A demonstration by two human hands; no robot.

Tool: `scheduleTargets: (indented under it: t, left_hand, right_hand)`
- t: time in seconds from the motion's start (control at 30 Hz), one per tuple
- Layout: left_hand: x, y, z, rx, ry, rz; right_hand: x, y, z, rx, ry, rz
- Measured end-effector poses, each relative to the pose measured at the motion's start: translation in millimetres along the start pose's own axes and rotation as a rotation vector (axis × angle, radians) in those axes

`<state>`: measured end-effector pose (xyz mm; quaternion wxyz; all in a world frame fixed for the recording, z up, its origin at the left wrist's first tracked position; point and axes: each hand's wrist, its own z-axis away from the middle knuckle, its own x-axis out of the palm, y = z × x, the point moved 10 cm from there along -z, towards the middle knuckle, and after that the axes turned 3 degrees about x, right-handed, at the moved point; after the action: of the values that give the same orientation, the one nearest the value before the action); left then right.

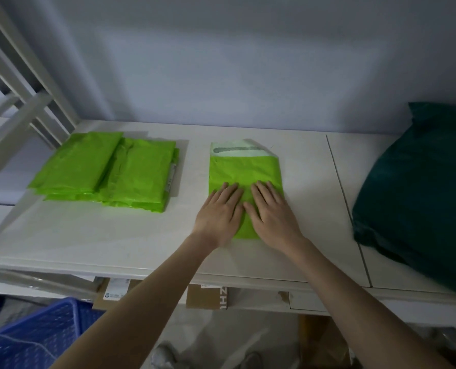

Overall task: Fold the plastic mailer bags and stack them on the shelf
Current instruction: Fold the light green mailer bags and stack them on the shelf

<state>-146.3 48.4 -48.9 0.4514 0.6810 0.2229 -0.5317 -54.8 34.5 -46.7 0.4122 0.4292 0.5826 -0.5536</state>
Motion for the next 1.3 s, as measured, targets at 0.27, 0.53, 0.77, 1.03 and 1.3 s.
scheduleTargets:
  t: [0.27, 0.53, 0.77, 1.03, 1.3]
  left_hand:
    - [7, -3, 5, -0.008, 0.053, -0.034]
    - [8, -1, 8, -0.015, -0.012, -0.043]
    - [-14, -8, 15, -0.137, -0.070, 0.078]
    - [-28, -1, -12, -0.107, 0.084, 0.049]
    - [18, 3, -30, -0.095, -0.099, -0.027]
  right_hand:
    - [3, 0, 2, 0.035, 0.039, 0.043]
    - [1, -1, 10, 0.031, -0.005, 0.005]
    - [-20, 8, 12, 0.069, -0.046, -0.200]
    - [-36, 63, -7, 0.452, 0.084, -0.462]
    - [-25, 83, -39, 0.624, 0.087, -0.717]
